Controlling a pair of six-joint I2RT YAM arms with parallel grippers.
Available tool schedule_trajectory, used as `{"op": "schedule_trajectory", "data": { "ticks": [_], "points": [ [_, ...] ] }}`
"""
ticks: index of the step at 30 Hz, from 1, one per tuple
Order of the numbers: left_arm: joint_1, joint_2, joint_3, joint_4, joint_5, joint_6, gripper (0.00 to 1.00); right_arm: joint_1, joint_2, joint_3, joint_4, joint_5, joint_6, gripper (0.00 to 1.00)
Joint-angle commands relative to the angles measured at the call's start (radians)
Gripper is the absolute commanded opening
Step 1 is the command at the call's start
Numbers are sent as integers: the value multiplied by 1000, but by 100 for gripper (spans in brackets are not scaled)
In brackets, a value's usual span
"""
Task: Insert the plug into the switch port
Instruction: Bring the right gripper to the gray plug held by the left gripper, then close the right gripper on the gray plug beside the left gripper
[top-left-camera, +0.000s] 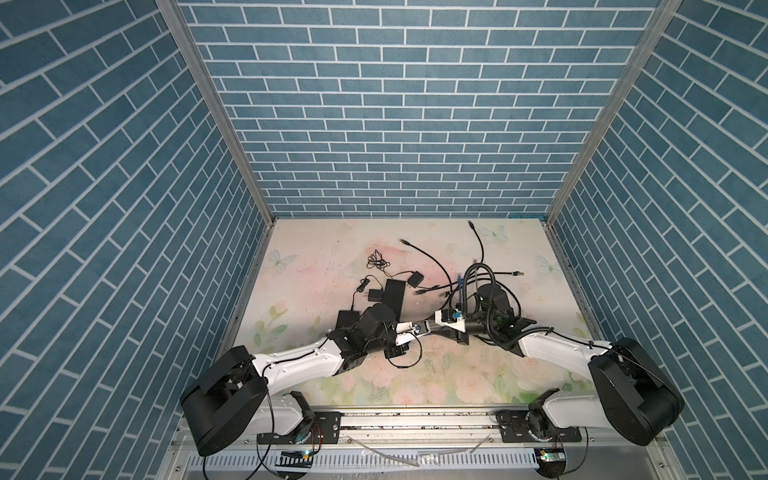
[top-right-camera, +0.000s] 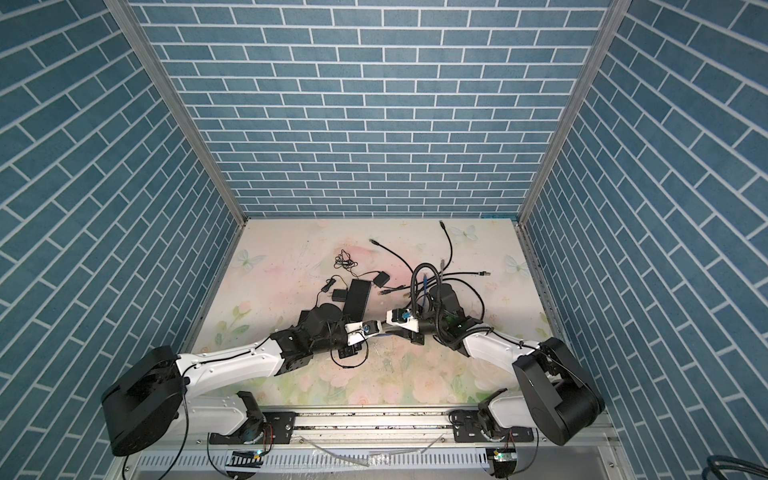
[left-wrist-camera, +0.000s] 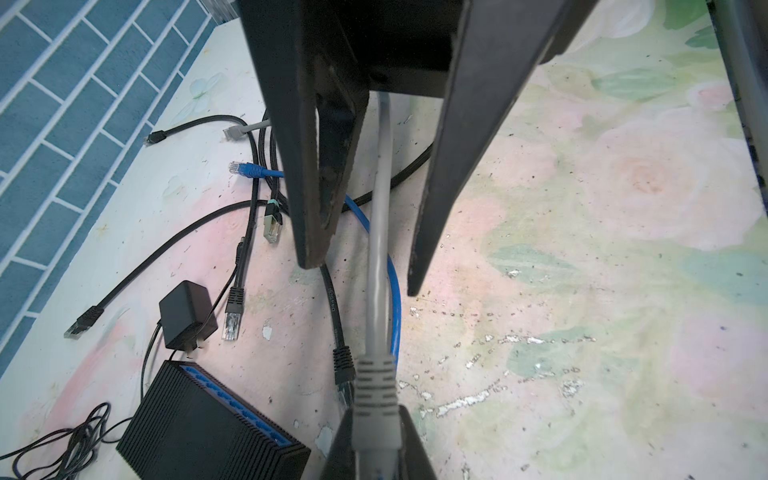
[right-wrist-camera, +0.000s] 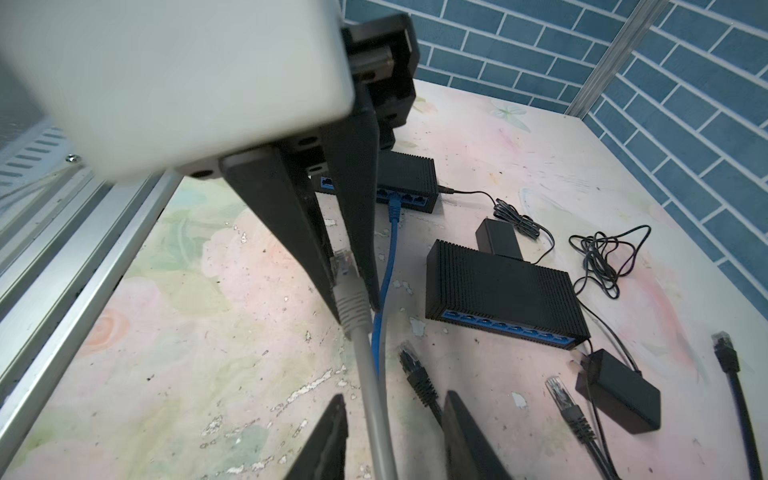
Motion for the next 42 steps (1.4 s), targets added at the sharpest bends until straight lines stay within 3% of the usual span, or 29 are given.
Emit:
{"op": "schedule_trajectory", "data": {
  "ticks": [1, 15, 22, 42],
  "points": [
    [6, -19, -16, 27, 12, -12, 2, 17, 22, 26, 24, -37, -67, 39],
    [5, -62, -45, 56, 49, -88, 3, 70, 93, 57, 123, -37, -79, 36],
    [4, -87, 1, 21, 51, -99, 3, 94, 129, 80, 202, -56, -5, 32],
    [3, -128, -49, 100, 47, -170, 4, 120, 180, 111, 262, -52, 62, 29]
  ]
}}
